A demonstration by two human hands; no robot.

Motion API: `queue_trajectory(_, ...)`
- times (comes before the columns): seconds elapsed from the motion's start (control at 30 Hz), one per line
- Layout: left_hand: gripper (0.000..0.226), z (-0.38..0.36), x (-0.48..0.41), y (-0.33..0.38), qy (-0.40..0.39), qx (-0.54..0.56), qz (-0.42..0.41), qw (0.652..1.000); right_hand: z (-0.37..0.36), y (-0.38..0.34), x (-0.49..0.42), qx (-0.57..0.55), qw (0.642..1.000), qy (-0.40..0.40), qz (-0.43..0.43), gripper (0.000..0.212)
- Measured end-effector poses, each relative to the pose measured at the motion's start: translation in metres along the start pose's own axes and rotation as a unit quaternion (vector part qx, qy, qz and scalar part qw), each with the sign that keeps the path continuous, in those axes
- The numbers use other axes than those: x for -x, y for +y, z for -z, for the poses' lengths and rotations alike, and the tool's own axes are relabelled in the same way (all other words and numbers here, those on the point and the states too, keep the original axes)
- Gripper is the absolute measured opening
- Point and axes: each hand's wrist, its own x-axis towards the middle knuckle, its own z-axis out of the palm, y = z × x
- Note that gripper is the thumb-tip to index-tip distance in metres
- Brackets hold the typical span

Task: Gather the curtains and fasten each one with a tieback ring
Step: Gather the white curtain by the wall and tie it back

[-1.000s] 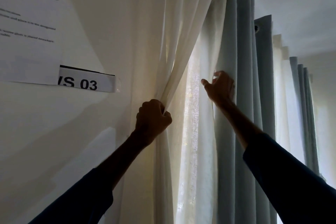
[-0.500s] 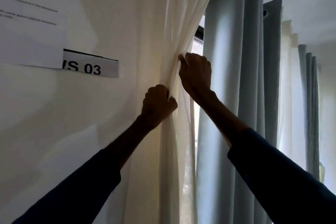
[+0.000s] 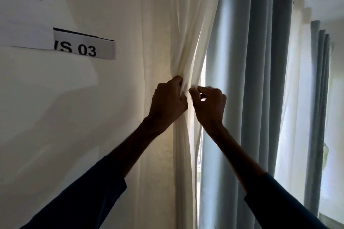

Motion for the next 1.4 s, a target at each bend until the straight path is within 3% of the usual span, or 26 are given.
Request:
queue_trajectory(0.17, 0.053, -0.008, 0.034, 0.001, 0.038, 0.094, 0.028, 0.994, 0.002, 0.019, 0.052, -0.02, 0.997, -0.053, -0.051, 0.029)
queue_trajectory(0.3, 0.063, -0.015, 0.049, 0.003, 0.075, 0.17, 0.101, 0.977, 0.003, 0.019, 0.074, -0.058, 0.995, -0.01, -0.08, 0.014)
queue_trajectory(0.37, 0.062, -0.016, 0.049, 0.003, 0.054, 0.189, 0.126, 0.972, 0.004, 0.016, 0.08, -0.112, 0.99, 0.012, -0.08, 0.005)
queue_trajectory(0.5, 0.042, -0.021, 0.049, 0.007, -0.037, 0.17, 0.152, 0.973, 0.01, 0.017, 0.081, -0.133, 0.99, 0.03, -0.038, 0.009)
queue_trajectory(0.6, 0.028, -0.022, 0.052, 0.007, -0.061, 0.177, 0.156, 0.97, 0.01, 0.018, 0.081, -0.153, 0.987, 0.033, -0.042, 0.018)
queue_trajectory(0.7, 0.014, -0.022, 0.056, 0.008, -0.079, 0.193, 0.171, 0.963, 0.008, 0.02, 0.084, -0.128, 0.992, 0.006, 0.006, 0.024)
queue_trajectory(0.87, 0.025, -0.021, 0.058, 0.016, -0.093, 0.227, 0.214, 0.946, 0.005, 0.023, 0.094, -0.085, 0.993, -0.045, 0.067, 0.038)
queue_trajectory(1.03, 0.043, -0.022, 0.052, 0.018, -0.085, 0.221, 0.265, 0.935, 0.008, 0.02, 0.097, -0.06, 0.989, -0.069, 0.117, 0.026)
queue_trajectory(1.13, 0.034, -0.023, 0.048, 0.017, -0.076, 0.163, 0.262, 0.948, 0.013, 0.019, 0.095, -0.068, 0.983, -0.119, 0.125, 0.018)
queue_trajectory(1.23, 0.029, -0.022, 0.043, 0.01, -0.076, 0.113, 0.248, 0.959, 0.02, 0.021, 0.086, -0.088, 0.974, -0.179, 0.107, 0.016)
queue_trajectory(1.4, 0.032, -0.013, 0.045, 0.005, -0.102, 0.126, 0.225, 0.961, 0.024, 0.049, 0.058, -0.135, 0.986, -0.094, -0.035, 0.024)
